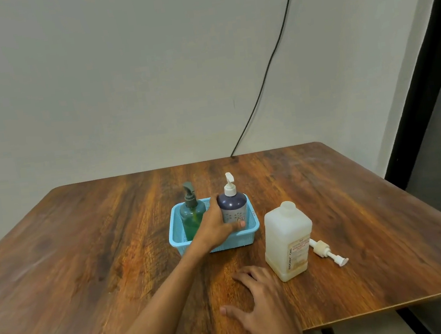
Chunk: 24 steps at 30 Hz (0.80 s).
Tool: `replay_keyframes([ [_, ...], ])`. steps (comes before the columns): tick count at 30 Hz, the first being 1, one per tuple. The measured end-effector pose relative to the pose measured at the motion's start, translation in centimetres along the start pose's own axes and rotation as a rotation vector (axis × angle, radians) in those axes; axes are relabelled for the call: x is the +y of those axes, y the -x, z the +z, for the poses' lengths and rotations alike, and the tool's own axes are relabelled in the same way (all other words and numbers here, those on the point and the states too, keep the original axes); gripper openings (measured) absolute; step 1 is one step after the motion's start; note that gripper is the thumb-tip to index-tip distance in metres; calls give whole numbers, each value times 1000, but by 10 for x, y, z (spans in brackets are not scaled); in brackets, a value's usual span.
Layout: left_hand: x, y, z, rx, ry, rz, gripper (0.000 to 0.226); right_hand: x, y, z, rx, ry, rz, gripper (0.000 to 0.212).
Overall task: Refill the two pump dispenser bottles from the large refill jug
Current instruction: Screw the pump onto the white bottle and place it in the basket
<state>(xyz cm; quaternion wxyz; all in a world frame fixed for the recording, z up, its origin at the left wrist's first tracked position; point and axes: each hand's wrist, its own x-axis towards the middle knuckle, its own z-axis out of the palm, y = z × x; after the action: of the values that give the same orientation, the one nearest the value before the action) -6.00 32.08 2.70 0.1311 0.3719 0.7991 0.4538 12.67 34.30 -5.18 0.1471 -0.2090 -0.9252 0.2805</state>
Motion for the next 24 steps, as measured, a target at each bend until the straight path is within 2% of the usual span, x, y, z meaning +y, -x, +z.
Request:
replay_keyframes([
  [7,0,38,-6,187,-142,50,76,-2,2,0,34,2,-20,69],
  [9,-2,51,-14,258,-124,64,62,-5,3,1,37,10,-22,67],
  [11,-4,64,-25,385,-58,64,42,-10,2,0,58,-117,10,64],
  [14,-7,75,-45,592,28,33,21,-24,-5,-6,214,-365,113,61],
  [16,-12,76,-57,663,41,-15,22,-36,-14,-12,337,-400,148,62],
  [19,-22,74,-67,656,-4,-73,34,-51,-29,-16,442,-316,136,62],
  [24,-38,67,-76,474,-117,-202,51,-65,-55,-17,465,-147,182,67],
])
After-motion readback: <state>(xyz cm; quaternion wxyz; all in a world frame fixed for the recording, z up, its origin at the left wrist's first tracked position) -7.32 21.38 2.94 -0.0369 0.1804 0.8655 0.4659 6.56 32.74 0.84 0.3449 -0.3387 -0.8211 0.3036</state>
